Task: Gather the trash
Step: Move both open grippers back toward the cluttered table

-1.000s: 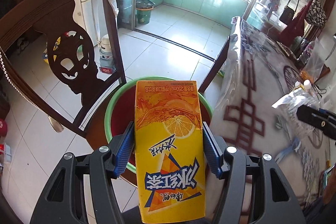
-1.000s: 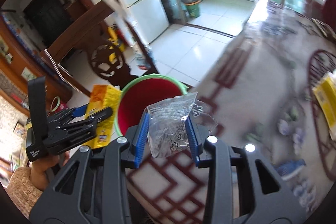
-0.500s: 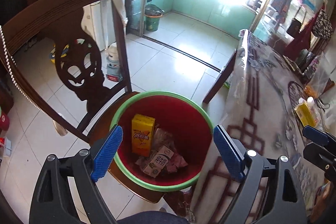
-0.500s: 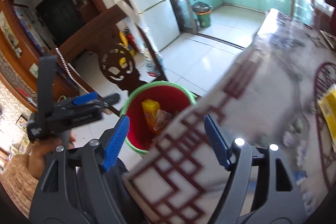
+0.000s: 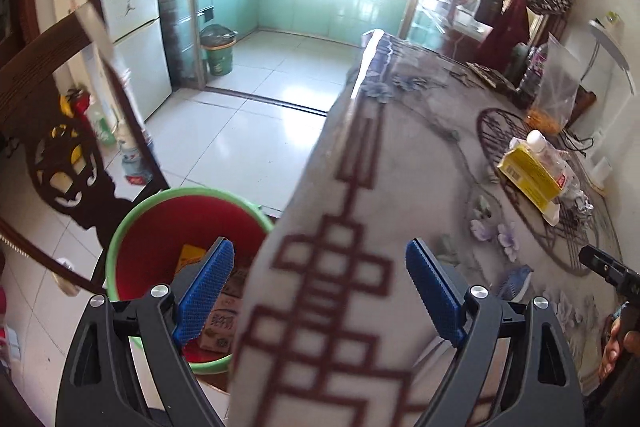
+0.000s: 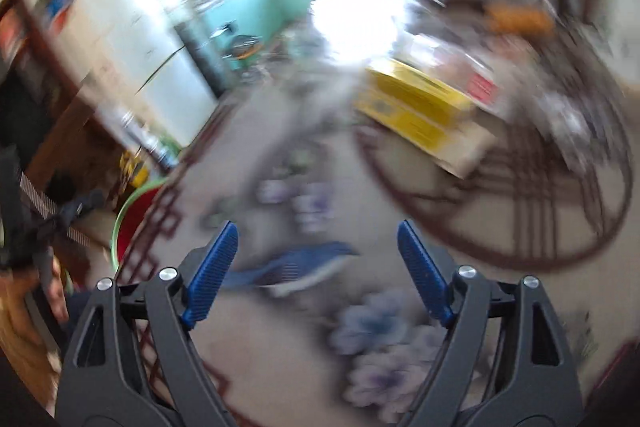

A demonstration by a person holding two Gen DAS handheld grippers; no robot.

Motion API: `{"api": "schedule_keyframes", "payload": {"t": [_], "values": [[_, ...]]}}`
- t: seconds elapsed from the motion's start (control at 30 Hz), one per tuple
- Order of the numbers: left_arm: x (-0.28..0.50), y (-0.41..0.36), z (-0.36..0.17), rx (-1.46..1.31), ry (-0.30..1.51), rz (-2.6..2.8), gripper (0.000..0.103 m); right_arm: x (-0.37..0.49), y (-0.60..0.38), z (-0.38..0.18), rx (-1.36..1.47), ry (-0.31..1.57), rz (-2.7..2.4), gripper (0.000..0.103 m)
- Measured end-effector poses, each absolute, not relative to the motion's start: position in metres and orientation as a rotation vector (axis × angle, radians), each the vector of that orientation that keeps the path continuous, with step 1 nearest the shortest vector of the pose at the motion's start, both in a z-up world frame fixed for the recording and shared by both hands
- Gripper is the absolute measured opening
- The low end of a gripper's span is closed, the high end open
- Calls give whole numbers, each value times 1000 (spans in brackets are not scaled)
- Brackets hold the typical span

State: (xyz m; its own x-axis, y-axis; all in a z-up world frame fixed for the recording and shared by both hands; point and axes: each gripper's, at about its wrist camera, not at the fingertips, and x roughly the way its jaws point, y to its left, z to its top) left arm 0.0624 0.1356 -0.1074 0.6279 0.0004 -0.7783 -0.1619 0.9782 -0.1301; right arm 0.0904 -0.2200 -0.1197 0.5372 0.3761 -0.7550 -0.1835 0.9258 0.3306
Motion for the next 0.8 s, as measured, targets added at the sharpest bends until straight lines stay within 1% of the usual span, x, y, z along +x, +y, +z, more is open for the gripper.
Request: {"api": "schedule_keyframes", "payload": {"t": [0.03,0.13,0.17,0.27,0.3,0.33,0.37,0.43,0.57,0.67,0.8], "values": [[67,127,-107,-201,899,83,84,93,-234,-123,248,937,322,80],[81,97,-103,-187,952,38,84,91,-268,-137,169,888,208,80],[82,88,-98,-178,955,30,84,87,-282,-141,189,871,204,80],[77,66,-89,-178,953,-34,84,77,-308,-136,215,800,214,80],[75,59,-86,-155,937,-57,84,74,-315,-128,212,755,217,84],[72,53,-86,-135,915,-75,84,72,-315,-123,213,720,222,91],[70,46,-87,-112,887,-96,84,66,-319,-117,211,660,225,93],[66,37,-93,-102,839,-127,84,56,-320,-116,193,619,227,93],[48,30,-106,-248,896,-162,84,42,-320,-116,193,668,194,93],[46,21,-105,-216,886,-148,84,37,-325,-110,245,645,196,93],[64,7,-101,-303,927,-198,84,43,-340,-105,421,601,193,93]]}}
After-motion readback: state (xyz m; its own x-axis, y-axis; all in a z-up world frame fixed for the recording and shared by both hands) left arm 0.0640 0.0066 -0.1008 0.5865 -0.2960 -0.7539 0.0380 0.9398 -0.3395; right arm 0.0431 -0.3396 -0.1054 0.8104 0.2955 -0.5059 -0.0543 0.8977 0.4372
